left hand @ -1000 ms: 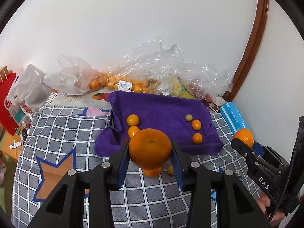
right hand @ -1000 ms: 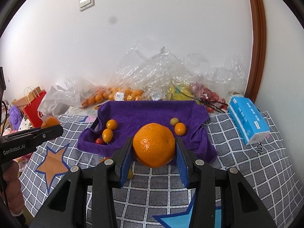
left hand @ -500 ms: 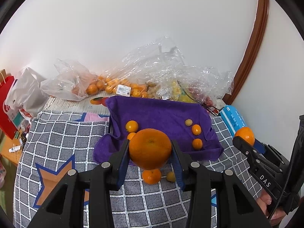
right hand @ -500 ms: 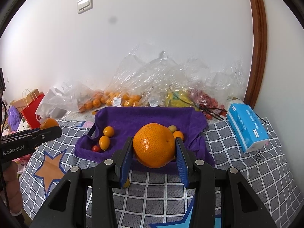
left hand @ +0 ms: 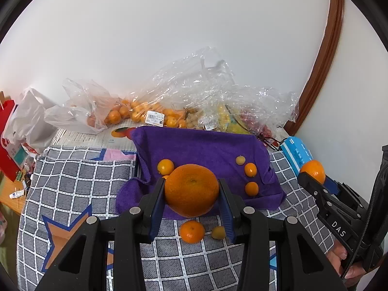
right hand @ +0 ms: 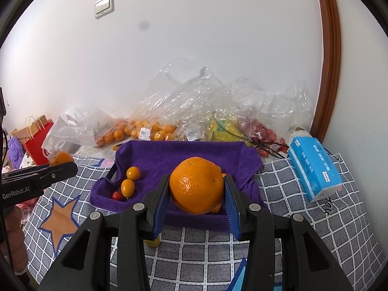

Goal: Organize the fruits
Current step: 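Carry both held oranges over the purple towel and lower them onto it, then open the right gripper onto the towel while the left gripper releases its orange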

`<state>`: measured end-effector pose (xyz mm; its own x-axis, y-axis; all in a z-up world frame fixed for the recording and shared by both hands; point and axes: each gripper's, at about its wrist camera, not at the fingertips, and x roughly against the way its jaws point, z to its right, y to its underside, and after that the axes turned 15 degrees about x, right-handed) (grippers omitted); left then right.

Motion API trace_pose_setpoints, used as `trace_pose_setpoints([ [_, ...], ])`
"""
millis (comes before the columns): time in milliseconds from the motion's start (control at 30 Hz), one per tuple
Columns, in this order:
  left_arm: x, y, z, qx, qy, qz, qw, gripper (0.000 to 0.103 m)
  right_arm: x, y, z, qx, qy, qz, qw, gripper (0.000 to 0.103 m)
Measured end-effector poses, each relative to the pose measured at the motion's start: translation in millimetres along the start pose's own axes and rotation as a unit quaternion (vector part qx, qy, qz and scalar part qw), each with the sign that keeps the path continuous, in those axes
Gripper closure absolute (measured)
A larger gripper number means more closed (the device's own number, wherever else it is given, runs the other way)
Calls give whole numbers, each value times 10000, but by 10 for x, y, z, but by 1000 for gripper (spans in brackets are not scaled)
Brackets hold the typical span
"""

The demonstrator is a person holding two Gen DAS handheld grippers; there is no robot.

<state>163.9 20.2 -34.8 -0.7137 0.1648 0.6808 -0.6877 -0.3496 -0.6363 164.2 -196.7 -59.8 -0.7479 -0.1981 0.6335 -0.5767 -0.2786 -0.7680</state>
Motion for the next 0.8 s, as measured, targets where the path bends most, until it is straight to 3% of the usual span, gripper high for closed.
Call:
trace_pose_setpoints([
  [800, -456, -235, -55, 72, -26, -221, 9997, 64, -430, -106, 146, -16, 59, -196, 9998, 60],
])
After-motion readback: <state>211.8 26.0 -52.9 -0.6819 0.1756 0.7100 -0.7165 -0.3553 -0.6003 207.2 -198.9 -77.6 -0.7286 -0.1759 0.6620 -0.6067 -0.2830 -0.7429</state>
